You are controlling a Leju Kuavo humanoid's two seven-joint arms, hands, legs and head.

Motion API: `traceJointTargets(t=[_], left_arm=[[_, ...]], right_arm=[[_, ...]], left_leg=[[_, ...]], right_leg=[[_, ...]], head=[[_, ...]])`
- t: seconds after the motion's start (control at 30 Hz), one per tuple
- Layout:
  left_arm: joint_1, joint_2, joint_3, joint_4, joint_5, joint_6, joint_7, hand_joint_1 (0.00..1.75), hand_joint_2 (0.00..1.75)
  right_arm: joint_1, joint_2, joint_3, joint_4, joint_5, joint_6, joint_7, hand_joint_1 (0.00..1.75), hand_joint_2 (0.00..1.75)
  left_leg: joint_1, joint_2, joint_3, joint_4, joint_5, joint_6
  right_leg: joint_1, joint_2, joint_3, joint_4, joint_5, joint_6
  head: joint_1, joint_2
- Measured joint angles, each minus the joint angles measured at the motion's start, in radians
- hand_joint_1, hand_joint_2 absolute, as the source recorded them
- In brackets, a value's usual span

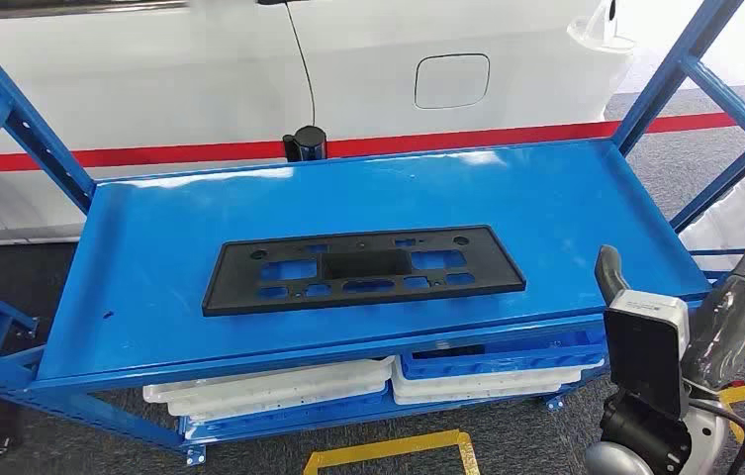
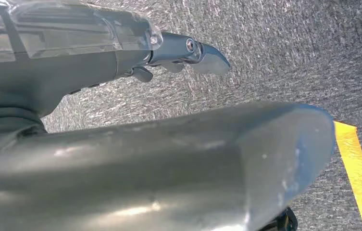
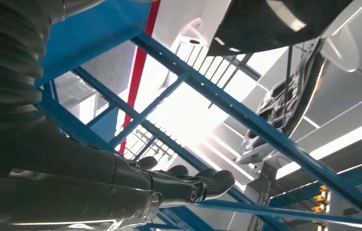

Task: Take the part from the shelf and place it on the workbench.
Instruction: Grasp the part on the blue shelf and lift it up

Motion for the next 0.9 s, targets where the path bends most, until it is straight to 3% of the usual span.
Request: traceJointTargets(t=[0.4,0.9], left_arm=[[0.000,-0.002,0.000,0.000,0.000,0.000,0.000,0.00,0.00],[0.000,-0.002,0.000,0.000,0.000,0.000,0.000,0.00,0.00]], right_arm=[[-0.001,-0.061,0.064,0.000,0.000,-0.002,0.003,0.00,1.75],[-0.002,-0.084,0.098,0.000,0.000,-0.002,0.004,0.00,1.75]], left_leg=[[0.000,-0.009,0.000,0.000,0.001,0.000],[0.000,-0.010,-0.001,0.000,0.001,0.001]], right_leg=[[0.000,-0.005,0.000,0.000,0.000,0.000],[0.000,-0.006,0.000,0.000,0.000,0.000]], head=[[-0.001,0.000],[0.000,0.000]])
